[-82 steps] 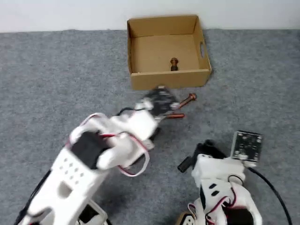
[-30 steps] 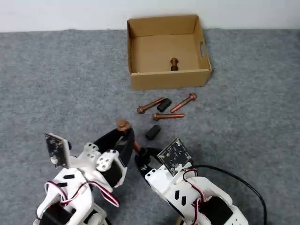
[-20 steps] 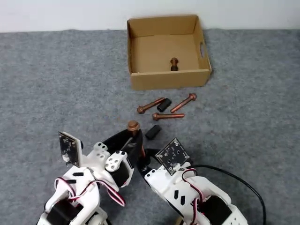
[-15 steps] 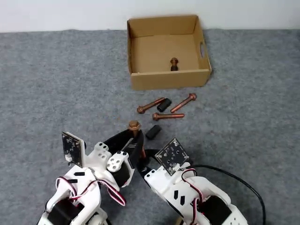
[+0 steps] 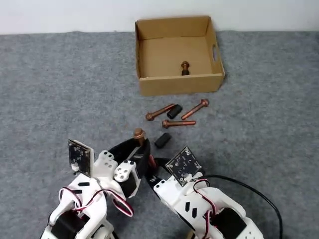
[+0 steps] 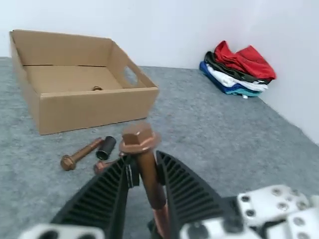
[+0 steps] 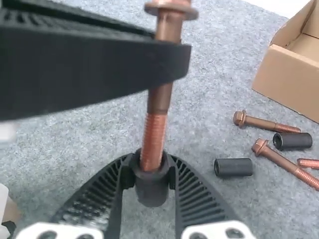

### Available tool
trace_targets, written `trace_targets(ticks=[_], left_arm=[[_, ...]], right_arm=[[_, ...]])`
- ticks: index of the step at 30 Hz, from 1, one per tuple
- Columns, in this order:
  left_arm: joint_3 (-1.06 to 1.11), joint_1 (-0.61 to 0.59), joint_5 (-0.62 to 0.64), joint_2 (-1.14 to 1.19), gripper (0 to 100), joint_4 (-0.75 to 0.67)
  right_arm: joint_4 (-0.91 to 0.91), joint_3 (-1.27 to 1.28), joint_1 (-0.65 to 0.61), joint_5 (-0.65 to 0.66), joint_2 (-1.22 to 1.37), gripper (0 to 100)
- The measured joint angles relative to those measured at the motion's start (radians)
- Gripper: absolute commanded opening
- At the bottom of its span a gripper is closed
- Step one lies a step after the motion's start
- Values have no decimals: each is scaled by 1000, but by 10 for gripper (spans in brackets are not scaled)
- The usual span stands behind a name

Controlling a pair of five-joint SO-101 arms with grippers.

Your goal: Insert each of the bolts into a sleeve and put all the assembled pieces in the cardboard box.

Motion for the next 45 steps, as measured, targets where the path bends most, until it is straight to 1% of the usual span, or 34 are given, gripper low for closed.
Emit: trace_targets(ticks=[3,6,11,14,17,20,27,33,34,36,39,42,45], left_arm=[[2,9,-46,3,6,20],[-2,54,-74,2,6,66],[-38,144,-91,3,6,180],[-54,175,-95,3,13,256],[-64,176,-103,3,87,287],[-75,163,-152,2,158,310],[-109,52,-261,0,173,381],[-157,14,-279,2,168,399],[-169,12,-279,2,160,399],[-193,12,-279,2,111,399],[-229,12,-282,2,2,399],[-244,6,-282,2,6,399],[-241,-44,-282,2,4,399]], right_arm=[[0,0,0,0,-2,8],[0,0,2,0,-2,8],[0,-3,2,-2,-3,8],[0,-3,-2,2,-5,8],[0,-3,-2,2,-5,8],[0,-3,0,2,-3,8],[2,0,0,2,-2,8],[0,-2,8,2,-2,8],[0,-2,8,2,-2,8],[0,-2,14,2,-2,8],[0,-2,57,2,-2,8],[3,-2,127,2,-2,8],[51,-2,176,2,-2,8]])
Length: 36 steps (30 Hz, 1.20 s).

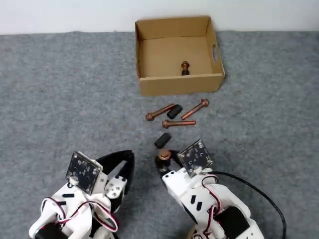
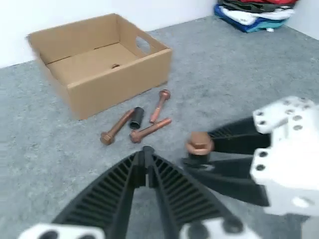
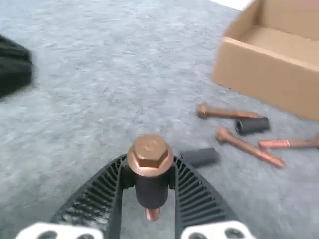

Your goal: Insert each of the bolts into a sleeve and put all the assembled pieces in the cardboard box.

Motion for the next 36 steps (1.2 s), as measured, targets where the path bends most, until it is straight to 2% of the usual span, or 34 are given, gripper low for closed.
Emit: trace_targets(ticks=[4,9,13,20,27,36], left_arm=[[78,-155,-2,0,4,-34],[238,-387,-2,2,4,-98],[341,-499,2,2,4,-133],[494,-591,77,2,5,-155],[552,-655,84,3,5,-206],[552,-661,18,3,5,-209]], right_arm=[[75,0,83,0,0,8],[81,0,235,0,-2,8],[138,-18,347,-71,-2,8],[262,-89,443,-103,-2,8],[361,-183,445,-103,8,8],[315,-456,494,-166,410,8]])
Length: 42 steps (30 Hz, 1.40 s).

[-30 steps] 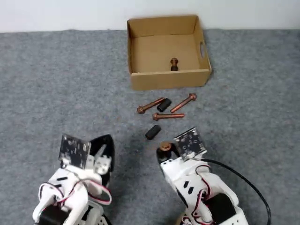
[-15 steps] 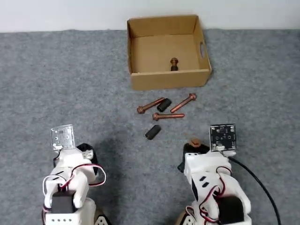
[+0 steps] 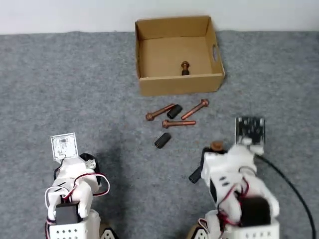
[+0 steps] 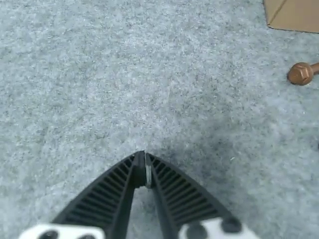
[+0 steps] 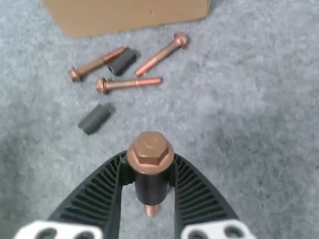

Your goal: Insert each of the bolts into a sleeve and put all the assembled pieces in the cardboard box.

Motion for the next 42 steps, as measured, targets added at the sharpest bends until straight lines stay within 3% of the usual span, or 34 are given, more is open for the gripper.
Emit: trace_targets(ticks=[19,27,36,42], left_arm=[[0,0,-2,0,5,-5],[0,0,103,0,5,-5],[0,0,106,0,5,-6],[0,0,106,0,5,-25]], right_arm=[[-543,-824,-11,-11,1088,8],[-743,-1140,-31,-11,1571,8],[-701,-1444,-34,172,2059,20],[-512,-1659,-38,236,2226,153]])
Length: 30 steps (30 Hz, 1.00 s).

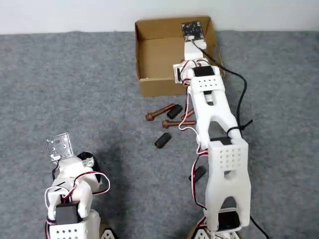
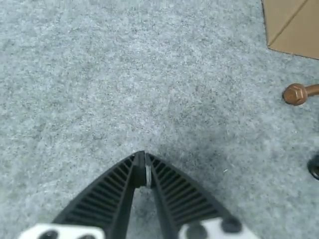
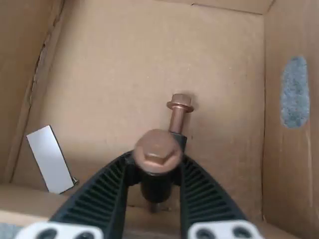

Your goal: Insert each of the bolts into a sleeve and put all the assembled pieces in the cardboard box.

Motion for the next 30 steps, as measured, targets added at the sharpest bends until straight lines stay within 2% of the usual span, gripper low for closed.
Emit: trace_targets(ticks=[11,22,25,30], left_arm=[[0,0,0,0,5,0],[0,0,0,0,5,0],[0,0,0,0,5,0],[0,0,0,0,5,0]], right_arm=[[233,-331,-46,6,83,37],[773,-738,-124,6,87,8],[881,-781,-126,-49,87,8],[899,-787,-130,-166,87,9]])
